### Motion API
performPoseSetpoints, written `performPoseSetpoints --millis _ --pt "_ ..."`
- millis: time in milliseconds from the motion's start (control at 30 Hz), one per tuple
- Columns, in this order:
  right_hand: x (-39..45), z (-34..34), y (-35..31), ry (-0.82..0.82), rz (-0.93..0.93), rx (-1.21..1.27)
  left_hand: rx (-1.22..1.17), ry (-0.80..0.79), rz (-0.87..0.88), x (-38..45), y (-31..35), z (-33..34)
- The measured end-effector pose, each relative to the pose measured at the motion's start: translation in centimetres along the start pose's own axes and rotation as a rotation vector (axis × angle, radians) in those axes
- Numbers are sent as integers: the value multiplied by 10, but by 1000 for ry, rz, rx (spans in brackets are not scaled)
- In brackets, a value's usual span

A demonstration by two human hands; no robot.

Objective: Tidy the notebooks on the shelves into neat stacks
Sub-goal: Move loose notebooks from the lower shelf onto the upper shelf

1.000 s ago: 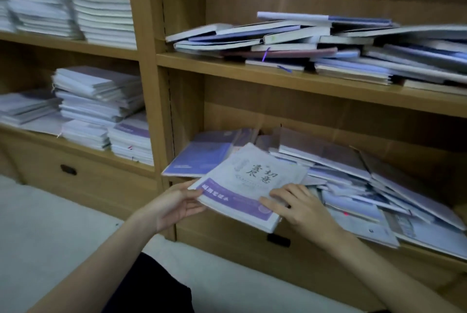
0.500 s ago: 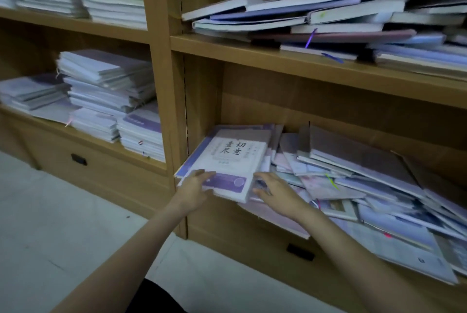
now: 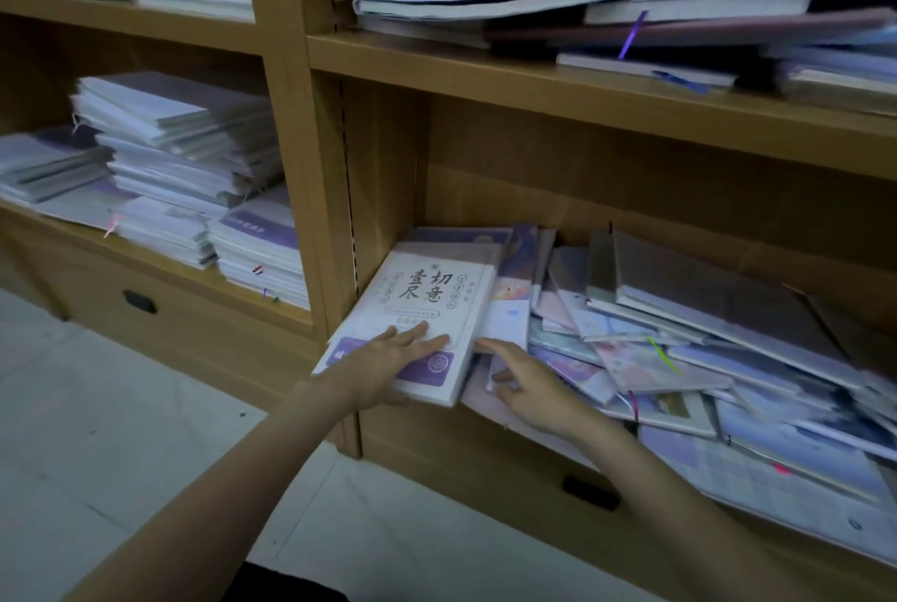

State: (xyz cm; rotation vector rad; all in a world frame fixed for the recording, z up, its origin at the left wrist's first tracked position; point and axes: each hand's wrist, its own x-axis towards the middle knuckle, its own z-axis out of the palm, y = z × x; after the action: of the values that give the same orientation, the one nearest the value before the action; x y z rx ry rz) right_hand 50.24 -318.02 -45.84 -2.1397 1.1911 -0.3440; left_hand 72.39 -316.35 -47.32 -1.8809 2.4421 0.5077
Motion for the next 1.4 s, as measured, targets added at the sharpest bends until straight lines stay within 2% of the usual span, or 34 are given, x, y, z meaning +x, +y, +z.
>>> performPoseSetpoints --millis 100,267,333,367,433,567,667,733,767,900,967,1200,1300,1400 --pt "2 -9 5 66 25 -9 93 16 23 11 -7 -18" --pt "2 -25 12 254 49 -156 33 277 -103 28 1 -20" --pt "4 -27 16 302 73 -216 88 227 -102 23 4 -8" --pt "6 -26 18 309 97 -198 137 192 -99 19 5 -1" --pt "11 -21 21 321 146 -124 195 220 -117 16 3 7" --pt "14 -10 20 395 148 -20 161 401 -99 17 4 5" --pt "15 -7 23 396 147 31 43 550 -52 15 2 -10" --pt "20 -8 25 398 171 67 73 632 -45 23 5 -20" --pt "21 -9 25 388 184 81 108 641 -44 29 10 -23" --pt "17 -18 24 317 209 172 134 387 -152 57 43 -21" --pt "13 -23 25 301 196 157 126 370 -178 60 47 -19" --pt "-17 -34 40 405 116 57 166 310 -249 29 24 -5" --pt "-32 -43 44 455 100 88 62 331 -191 22 31 -9" --pt "-50 -56 44 490 69 36 41 407 -6 24 56 -9"
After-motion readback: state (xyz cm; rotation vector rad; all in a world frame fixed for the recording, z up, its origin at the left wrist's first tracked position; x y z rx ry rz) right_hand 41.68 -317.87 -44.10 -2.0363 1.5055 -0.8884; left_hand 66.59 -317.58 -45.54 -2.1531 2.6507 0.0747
